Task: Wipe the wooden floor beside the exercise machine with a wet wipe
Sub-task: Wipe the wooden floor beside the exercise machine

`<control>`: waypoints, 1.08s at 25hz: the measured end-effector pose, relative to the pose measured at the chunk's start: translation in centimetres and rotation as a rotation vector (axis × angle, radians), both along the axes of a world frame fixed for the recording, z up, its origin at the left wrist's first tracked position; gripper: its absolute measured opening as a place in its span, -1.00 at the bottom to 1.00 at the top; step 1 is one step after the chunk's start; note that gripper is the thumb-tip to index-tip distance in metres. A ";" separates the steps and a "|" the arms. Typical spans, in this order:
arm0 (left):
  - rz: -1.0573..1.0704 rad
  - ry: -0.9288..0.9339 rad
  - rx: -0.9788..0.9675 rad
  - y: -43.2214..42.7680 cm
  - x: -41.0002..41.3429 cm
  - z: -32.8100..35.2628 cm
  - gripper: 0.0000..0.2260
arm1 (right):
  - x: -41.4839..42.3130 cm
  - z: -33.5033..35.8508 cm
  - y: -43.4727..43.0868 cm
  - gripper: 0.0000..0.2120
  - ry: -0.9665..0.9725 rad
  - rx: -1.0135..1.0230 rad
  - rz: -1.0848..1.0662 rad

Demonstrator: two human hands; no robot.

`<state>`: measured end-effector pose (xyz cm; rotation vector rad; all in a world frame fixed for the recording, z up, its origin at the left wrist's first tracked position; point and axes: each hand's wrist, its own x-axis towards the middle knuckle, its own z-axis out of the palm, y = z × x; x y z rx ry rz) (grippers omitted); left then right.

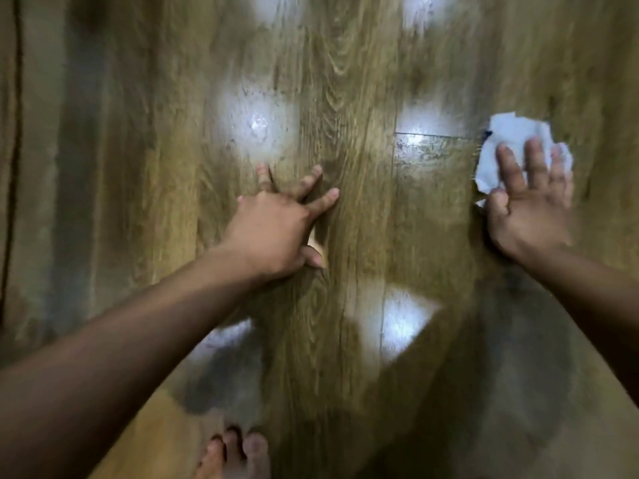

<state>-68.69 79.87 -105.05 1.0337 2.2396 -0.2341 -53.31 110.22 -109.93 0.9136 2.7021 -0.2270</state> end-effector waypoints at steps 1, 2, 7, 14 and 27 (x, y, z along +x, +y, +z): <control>-0.010 0.005 -0.009 0.0 -0.1 0.1 -0.10 | -0.6 0.3 -1.2 -0.24 -0.059 0.006 -0.024; -0.018 0.018 -0.026 0.1 -0.1 0.0 -0.10 | -1.3 0.7 -2.7 -0.21 -0.094 0.013 -0.024; 0.209 -0.118 0.426 -2.5 -2.1 0.8 -0.33 | -7.5 1.7 -19.8 -0.32 -0.104 -0.067 0.315; 0.379 0.104 0.441 -11.4 -6.5 -0.2 -0.45 | -13.0 0.5 -27.9 -0.36 0.043 -0.216 0.622; 0.311 0.013 0.407 -4.4 -0.4 -1.4 -0.40 | -1.5 0.5 -17.5 -0.29 0.018 0.072 0.077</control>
